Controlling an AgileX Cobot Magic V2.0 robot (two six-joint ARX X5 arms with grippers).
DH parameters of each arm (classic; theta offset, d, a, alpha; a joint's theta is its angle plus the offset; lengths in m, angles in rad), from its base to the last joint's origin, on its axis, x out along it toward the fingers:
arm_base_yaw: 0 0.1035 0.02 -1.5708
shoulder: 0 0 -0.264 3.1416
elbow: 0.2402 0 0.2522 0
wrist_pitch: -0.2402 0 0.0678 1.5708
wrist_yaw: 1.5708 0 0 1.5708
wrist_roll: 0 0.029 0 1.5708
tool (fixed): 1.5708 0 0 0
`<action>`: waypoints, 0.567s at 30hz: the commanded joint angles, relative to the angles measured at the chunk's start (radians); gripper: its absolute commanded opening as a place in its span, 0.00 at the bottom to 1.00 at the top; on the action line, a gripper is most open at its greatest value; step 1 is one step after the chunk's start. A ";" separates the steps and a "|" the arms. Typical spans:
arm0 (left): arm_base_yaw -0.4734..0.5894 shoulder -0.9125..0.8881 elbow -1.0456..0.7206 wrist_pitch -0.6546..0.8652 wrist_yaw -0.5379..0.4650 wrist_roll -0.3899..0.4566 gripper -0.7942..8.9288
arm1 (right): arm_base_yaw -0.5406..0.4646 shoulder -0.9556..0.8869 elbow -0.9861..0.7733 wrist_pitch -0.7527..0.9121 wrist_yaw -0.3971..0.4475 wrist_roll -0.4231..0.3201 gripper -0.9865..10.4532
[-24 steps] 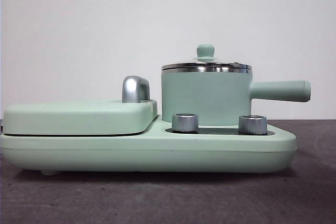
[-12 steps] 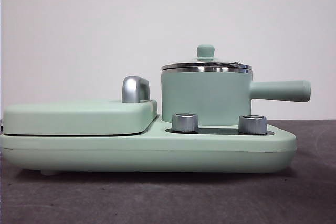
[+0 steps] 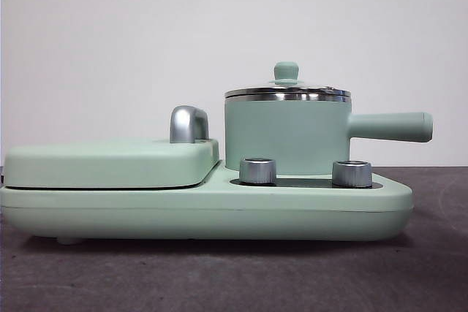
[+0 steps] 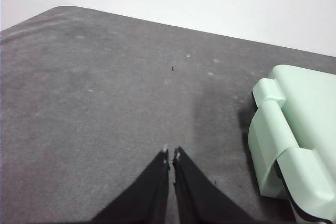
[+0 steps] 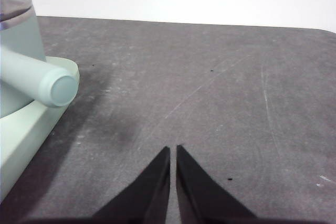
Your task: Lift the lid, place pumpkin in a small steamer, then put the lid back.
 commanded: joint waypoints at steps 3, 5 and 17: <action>-0.013 -0.002 -0.019 -0.007 0.001 0.034 0.10 | 0.003 -0.002 -0.005 0.013 0.002 0.000 0.10; -0.027 -0.002 -0.019 -0.007 0.001 0.083 0.10 | 0.003 -0.002 -0.005 0.013 0.002 0.000 0.10; -0.075 -0.002 -0.019 -0.007 0.001 0.132 0.10 | 0.003 -0.002 -0.005 0.013 0.002 -0.001 0.10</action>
